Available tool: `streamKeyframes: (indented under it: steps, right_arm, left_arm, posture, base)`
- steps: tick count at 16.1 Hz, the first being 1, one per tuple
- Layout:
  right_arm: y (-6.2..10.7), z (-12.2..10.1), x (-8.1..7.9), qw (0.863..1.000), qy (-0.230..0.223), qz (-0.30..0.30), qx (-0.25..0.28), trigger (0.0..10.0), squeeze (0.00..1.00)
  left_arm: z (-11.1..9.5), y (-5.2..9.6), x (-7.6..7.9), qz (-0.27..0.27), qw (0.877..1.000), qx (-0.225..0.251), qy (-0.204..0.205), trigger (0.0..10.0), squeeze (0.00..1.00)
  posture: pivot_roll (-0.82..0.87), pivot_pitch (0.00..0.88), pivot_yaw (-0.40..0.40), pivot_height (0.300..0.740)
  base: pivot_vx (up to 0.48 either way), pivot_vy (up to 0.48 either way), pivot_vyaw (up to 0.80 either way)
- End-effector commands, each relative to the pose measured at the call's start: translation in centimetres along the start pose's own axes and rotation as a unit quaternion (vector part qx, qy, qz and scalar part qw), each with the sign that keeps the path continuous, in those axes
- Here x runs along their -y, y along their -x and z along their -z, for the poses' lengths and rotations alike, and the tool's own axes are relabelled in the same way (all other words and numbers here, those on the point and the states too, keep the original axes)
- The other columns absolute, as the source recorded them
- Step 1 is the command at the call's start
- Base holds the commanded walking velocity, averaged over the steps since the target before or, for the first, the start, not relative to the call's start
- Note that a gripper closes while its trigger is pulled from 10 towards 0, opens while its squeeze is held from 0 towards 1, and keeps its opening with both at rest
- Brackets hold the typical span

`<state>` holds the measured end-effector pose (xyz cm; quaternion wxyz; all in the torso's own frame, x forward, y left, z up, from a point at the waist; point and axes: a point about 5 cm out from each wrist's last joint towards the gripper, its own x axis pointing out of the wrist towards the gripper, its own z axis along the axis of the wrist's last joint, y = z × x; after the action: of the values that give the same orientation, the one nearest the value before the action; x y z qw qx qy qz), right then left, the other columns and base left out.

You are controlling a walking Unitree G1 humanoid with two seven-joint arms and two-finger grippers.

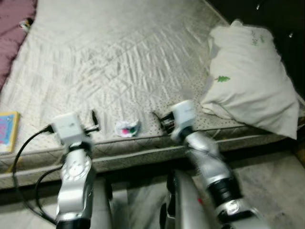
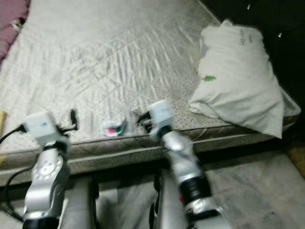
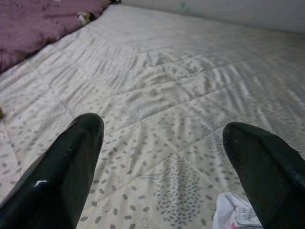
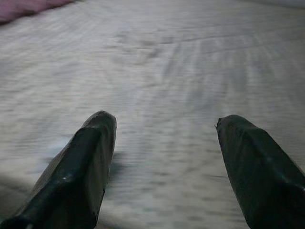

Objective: Clean up the room

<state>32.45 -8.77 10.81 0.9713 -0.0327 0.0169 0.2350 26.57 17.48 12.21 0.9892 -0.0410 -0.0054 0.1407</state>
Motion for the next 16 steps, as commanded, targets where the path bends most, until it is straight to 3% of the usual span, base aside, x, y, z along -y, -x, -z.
streamKeyframes:
  steps: [1,3,7,10,14,16]
  right_arm:
    - [-0.3,0.1,-1.5,1.000,-0.002,-0.023,0.003,10.0,0.00]
    - [-0.3,0.4,-1.5,1.000,-0.017,-0.019,-0.005,10.0,0.00]
    - [-0.6,0.9,-1.5,0.999,-0.023,-0.029,-0.026,10.0,0.00]
    - [-0.9,1.0,-2.0,0.998,-0.026,-0.054,-0.033,10.0,0.00]
    - [-2.1,0.8,-2.5,0.996,-0.009,-0.084,-0.038,10.0,0.00]
    - [-3.4,-0.2,-2.6,0.997,-0.014,-0.075,-0.022,10.0,0.00]
  left_arm:
    - [0.7,0.3,-1.0,-0.023,1.000,-0.014,-0.005,10.0,0.00]
    - [0.6,0.3,-0.9,-0.016,1.000,-0.012,-0.005,10.0,0.00]
    - [0.7,0.4,-0.8,-0.011,1.000,-0.015,0.000,10.0,0.00]
    - [0.8,0.7,-0.9,-0.012,1.000,-0.018,-0.002,10.0,0.00]
    - [0.5,1.7,-1.7,-0.015,1.000,-0.015,0.002,10.0,0.00]
    - [0.0,2.5,-2.5,-0.034,0.999,-0.006,-0.005,10.0,0.00]
  posture:
    - [0.08,0.110,-0.054,0.545]
    - [0.09,0.112,-0.055,0.545]
    - [0.10,0.112,-0.058,0.545]
    - [0.11,0.117,-0.060,0.510]
    - [0.18,0.140,-0.084,0.491]
    - [0.23,0.156,-0.103,0.491]
  base:
    - [0.000,0.000,0.80]
    - [0.000,0.000,0.63]
    - [0.000,0.000,0.00]
    - [0.000,0.000,0.00]
    - [0.000,0.000,0.00]
    - [0.000,0.000,0.00]
